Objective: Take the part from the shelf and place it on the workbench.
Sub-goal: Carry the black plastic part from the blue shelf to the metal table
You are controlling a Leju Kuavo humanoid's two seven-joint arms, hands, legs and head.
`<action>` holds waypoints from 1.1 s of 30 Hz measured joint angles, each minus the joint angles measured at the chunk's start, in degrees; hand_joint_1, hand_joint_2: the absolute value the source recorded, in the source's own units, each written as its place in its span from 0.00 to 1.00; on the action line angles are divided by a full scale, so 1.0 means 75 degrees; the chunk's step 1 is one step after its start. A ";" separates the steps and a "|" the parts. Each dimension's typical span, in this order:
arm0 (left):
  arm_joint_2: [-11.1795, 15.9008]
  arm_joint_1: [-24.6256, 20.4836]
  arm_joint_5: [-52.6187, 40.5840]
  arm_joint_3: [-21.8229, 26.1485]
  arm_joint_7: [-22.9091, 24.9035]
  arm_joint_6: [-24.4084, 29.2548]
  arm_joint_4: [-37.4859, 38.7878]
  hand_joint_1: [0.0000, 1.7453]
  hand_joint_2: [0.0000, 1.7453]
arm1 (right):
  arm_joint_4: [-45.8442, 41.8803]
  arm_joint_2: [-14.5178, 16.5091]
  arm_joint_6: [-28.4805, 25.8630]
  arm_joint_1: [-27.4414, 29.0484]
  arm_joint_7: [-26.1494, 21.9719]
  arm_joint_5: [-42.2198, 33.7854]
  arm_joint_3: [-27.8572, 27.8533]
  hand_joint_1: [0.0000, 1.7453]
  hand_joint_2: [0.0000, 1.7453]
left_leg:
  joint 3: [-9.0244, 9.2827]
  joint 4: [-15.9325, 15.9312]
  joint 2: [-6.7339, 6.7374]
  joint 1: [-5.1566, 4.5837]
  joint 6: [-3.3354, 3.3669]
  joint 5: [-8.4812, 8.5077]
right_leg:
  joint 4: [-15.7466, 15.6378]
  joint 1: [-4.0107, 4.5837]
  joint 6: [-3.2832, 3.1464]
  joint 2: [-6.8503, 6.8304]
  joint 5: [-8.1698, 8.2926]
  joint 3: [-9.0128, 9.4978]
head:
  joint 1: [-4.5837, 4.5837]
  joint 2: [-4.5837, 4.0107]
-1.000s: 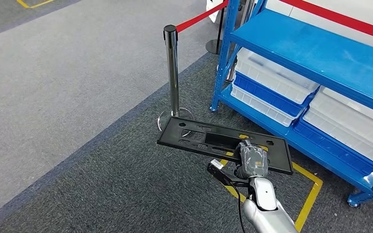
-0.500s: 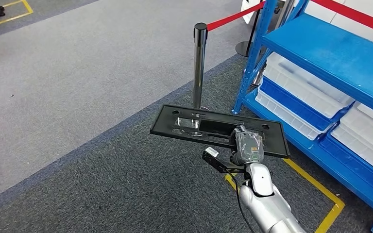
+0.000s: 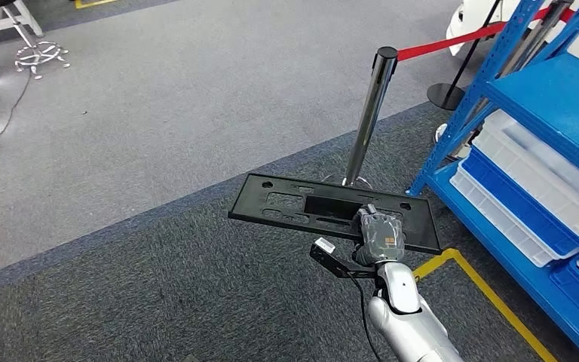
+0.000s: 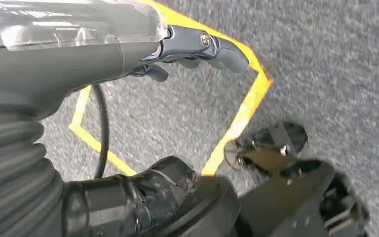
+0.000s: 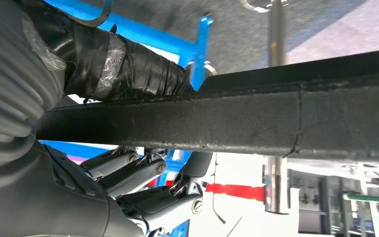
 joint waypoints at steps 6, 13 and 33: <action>0.0051 0.0003 0.0052 0.0002 -0.0012 -0.0003 -0.0001 0.00 1.00 | -0.0111 0.0018 -0.0059 0.0084 -0.0141 -0.0203 0.0031 1.00 1.00 | -0.0289 0.0395 0.0193 0.0036 -0.0263 -0.0213 | -0.0307 0.0026 -0.0224 -0.0294 0.0055 0.0162 | -0.0020 0.0000; 0.0085 -0.0066 0.0117 0.0007 0.0012 0.0002 -0.0002 0.00 1.00 | -0.0183 0.0034 -0.0070 0.0209 -0.0153 -0.0247 0.0049 1.00 1.00 | -0.0611 0.1073 0.0949 0.0073 -0.0345 -0.0265 | -0.0337 0.0104 -0.0270 -0.1013 -0.0052 0.0288 | -0.0038 0.0000; 0.0115 -0.0121 0.0138 0.0028 0.0065 0.0020 -0.0001 0.00 1.00 | -0.0149 0.0081 -0.0073 0.0209 -0.0096 -0.0348 0.0122 1.00 1.00 | -0.0020 0.0007 -0.0254 0.0036 -0.0068 -0.0035 | -0.0227 0.0042 -0.0012 0.0139 -0.0006 0.0103 | -0.0015 0.0000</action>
